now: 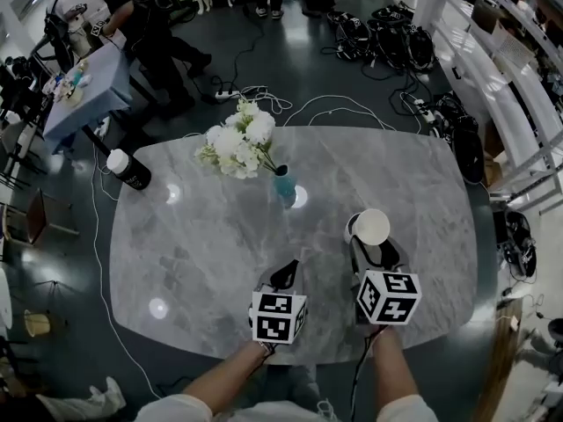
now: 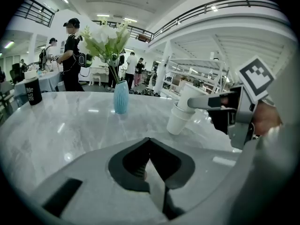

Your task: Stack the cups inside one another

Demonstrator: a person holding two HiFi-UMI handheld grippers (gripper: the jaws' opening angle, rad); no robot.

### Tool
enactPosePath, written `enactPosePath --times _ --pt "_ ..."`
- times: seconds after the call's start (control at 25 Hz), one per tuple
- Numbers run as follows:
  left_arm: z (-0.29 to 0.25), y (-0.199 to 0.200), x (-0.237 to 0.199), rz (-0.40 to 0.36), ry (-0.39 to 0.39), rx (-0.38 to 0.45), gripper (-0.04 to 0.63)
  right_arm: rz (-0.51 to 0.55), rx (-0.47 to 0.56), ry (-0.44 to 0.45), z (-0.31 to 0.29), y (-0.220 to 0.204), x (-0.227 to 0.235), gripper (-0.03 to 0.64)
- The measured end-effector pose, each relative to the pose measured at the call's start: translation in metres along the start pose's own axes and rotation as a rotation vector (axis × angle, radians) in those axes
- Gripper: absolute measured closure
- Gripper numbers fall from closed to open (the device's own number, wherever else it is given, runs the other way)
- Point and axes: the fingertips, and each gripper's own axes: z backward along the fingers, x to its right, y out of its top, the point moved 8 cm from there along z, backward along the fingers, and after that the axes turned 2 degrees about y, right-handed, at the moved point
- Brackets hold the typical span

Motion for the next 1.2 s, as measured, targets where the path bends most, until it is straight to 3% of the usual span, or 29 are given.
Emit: enactPosePath --times 1.2 --pt "0.032 -0.009 -0.002 -0.006 -0.006 0.007 0.601 -0.037 0.066 -0.057 0.037 0.000 -0.016 0.393"
